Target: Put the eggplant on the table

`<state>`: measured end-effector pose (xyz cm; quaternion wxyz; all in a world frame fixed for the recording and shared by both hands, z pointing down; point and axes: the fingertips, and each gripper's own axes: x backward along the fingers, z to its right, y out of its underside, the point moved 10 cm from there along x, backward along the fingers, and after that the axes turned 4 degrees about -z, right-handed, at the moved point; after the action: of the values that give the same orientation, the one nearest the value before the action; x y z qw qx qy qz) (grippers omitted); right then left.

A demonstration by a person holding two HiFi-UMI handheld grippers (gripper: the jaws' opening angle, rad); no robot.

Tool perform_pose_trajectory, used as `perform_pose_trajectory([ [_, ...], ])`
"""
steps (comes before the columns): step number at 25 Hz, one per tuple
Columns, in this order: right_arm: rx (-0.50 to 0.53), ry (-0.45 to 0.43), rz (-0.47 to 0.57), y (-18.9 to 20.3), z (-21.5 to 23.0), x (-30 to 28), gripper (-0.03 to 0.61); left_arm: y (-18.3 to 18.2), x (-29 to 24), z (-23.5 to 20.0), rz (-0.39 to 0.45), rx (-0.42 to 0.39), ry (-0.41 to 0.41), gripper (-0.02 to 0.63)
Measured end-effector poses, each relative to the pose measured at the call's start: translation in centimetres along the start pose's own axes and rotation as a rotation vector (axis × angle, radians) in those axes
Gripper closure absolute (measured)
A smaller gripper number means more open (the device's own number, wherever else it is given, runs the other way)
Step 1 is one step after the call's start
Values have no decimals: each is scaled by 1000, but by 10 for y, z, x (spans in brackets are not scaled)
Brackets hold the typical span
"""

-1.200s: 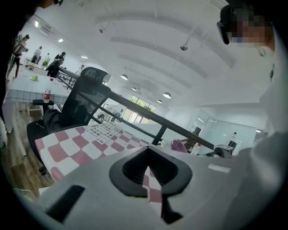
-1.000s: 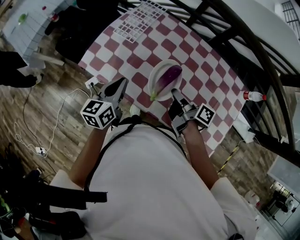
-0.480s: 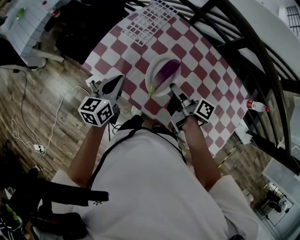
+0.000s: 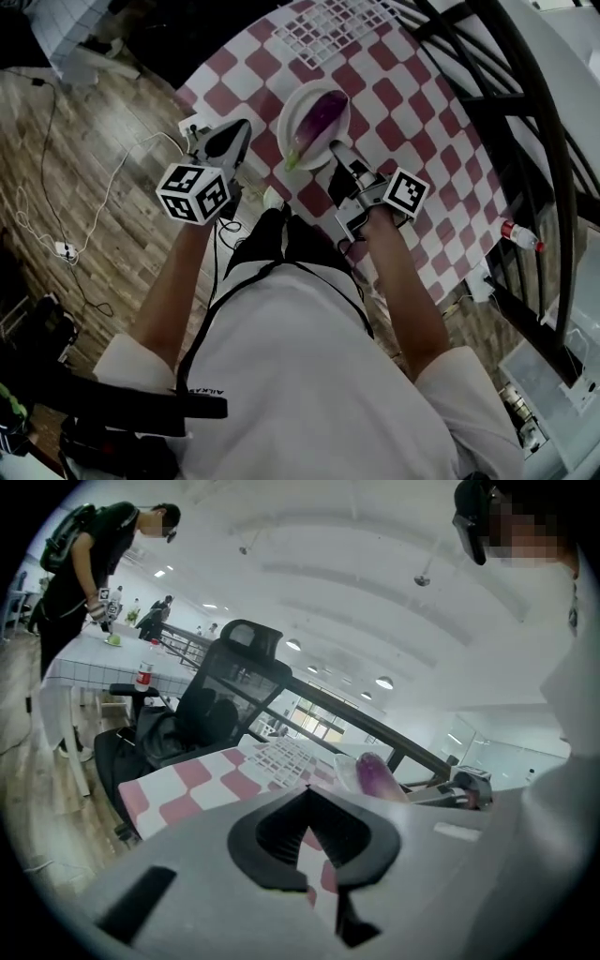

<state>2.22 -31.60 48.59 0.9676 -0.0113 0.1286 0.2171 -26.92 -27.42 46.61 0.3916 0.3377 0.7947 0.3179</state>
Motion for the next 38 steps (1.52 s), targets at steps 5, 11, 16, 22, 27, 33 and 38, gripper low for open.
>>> perform_pose_trajectory([
  [5, 51, -16, -128, -3, 11, -38, 555, 20, 21, -15, 20, 46, -77, 614],
  [11, 77, -13, -244, 2, 24, -75, 555, 45, 45, -28, 38, 102, -155, 614],
  [16, 109, 4, -325, 5, 37, -99, 554, 59, 48, -41, 52, 141, -195, 614],
  [22, 137, 19, -392, 3, 53, -123, 554, 63, 38, -60, 65, 166, -224, 614],
  [27, 146, 20, -423, 0, 62, -136, 554, 67, 28, -69, 77, 185, -235, 614],
  [33, 155, 46, -442, -3, 74, -147, 554, 73, 16, -78, 73, 202, -240, 614],
  [38, 147, 57, -441, -6, 83, -154, 554, 76, 7, -83, 69, 212, -242, 614],
])
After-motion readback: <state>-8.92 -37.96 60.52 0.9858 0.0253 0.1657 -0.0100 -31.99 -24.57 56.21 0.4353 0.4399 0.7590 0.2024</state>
